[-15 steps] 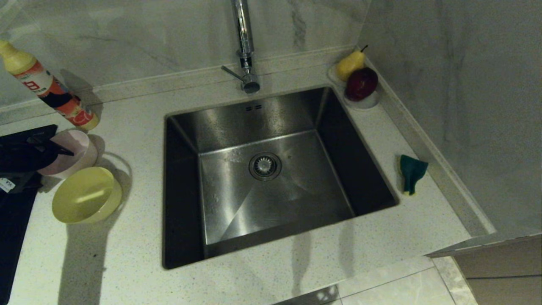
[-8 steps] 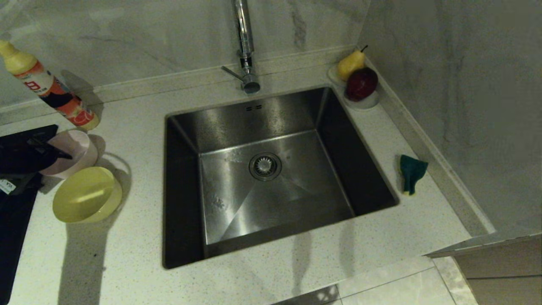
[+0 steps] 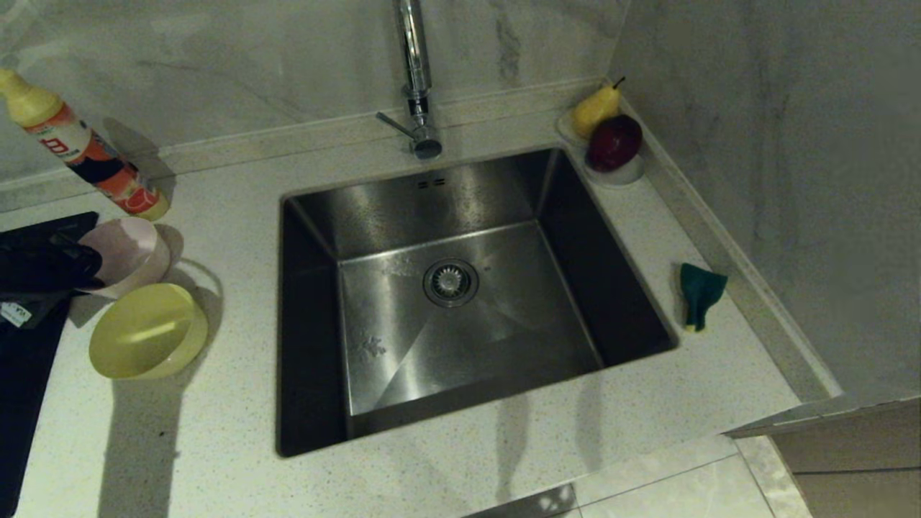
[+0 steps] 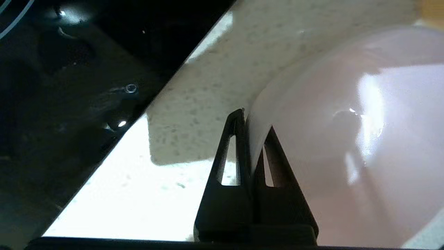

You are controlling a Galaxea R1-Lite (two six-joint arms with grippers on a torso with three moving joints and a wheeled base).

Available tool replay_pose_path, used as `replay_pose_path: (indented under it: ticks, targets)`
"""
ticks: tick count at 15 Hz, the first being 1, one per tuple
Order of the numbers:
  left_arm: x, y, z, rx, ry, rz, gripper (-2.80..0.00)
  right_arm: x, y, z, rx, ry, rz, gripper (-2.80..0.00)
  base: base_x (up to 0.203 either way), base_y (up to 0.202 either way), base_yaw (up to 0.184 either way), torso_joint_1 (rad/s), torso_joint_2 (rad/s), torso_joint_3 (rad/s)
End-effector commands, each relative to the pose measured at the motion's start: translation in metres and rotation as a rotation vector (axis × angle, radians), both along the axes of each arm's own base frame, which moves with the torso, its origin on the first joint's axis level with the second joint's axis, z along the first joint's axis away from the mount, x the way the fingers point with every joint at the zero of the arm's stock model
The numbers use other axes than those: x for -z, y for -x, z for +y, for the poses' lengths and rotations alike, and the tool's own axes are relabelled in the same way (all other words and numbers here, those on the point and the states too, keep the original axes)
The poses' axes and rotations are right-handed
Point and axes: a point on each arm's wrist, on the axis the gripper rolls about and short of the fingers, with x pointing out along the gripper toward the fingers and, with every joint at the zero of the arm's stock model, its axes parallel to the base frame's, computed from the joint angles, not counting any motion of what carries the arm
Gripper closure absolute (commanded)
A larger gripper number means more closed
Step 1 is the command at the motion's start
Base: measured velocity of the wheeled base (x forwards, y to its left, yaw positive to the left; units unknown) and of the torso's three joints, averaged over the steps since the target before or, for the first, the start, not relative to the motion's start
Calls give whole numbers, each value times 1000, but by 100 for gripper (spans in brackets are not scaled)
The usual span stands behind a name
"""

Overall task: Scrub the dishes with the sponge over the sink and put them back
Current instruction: Place the bowl on the bowl

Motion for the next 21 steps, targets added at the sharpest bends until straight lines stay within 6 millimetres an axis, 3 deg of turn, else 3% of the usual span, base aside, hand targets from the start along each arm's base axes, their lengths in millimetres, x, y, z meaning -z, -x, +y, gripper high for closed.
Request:
replay_pose_path:
  ticks: [1, 5, 8, 14, 21]
  targets:
    - [-3, -7, 6, -13, -8, -19, 0, 0, 0, 0, -1, 1, -3, 0, 0, 0, 0, 0, 0, 0]
    - [-27, 4, 26, -77, -39, -78, 0, 0, 0, 0, -1, 1, -3, 0, 0, 0, 0, 0, 0, 0]
    - [-46, 23, 32, -79, -8, -76, 0, 0, 0, 0, -1, 1, -3, 0, 0, 0, 0, 0, 0, 0]
    - [-87, 80, -11, 62, 81, -115, 0, 0, 0, 0, -1, 1, -3, 0, 0, 0, 0, 0, 0, 0]
    - [-48, 99, -30, 192, 57, 91, 0, 0, 0, 0, -1, 1, -3, 0, 0, 0, 0, 0, 0, 0]
